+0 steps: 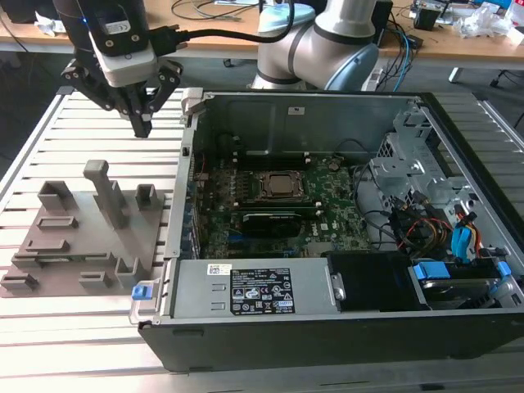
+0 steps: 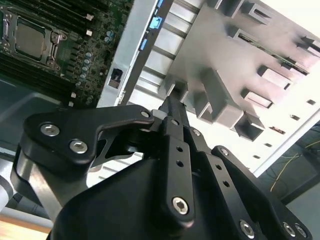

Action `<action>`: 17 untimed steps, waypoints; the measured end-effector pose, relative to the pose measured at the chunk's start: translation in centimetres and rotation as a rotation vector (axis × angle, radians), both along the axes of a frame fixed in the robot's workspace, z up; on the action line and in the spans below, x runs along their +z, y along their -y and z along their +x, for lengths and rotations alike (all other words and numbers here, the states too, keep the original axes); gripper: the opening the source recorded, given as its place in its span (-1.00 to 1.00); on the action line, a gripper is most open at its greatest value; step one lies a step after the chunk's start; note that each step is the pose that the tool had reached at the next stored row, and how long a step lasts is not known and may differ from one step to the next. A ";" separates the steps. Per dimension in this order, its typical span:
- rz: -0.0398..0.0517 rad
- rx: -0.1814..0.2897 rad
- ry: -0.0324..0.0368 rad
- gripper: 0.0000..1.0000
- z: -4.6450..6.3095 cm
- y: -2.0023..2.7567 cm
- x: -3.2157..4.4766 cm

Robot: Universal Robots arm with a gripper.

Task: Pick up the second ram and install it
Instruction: 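Reach for the second ram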

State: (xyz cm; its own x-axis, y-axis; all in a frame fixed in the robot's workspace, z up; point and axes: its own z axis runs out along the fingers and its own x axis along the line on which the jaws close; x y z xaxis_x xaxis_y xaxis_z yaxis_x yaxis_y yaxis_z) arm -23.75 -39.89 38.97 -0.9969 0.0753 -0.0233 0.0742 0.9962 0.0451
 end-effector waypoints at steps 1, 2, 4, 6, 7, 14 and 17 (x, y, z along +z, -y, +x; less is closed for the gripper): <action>0.0000 0.000 -0.0001 -0.79 -0.3 0.00 0.00; 0.0000 0.000 0.0000 -0.79 -0.6 0.00 -0.01; 0.0000 0.000 0.0000 -0.79 -1.2 0.00 -0.03; 0.0000 0.000 0.0000 -0.79 -1.7 0.00 -0.05; 0.0000 0.000 0.0000 -0.79 -1.9 0.00 -0.05; 0.0000 0.000 0.0000 -0.79 -3.9 0.00 -0.13; 0.0000 0.000 0.0000 -0.79 -5.0 0.00 -0.17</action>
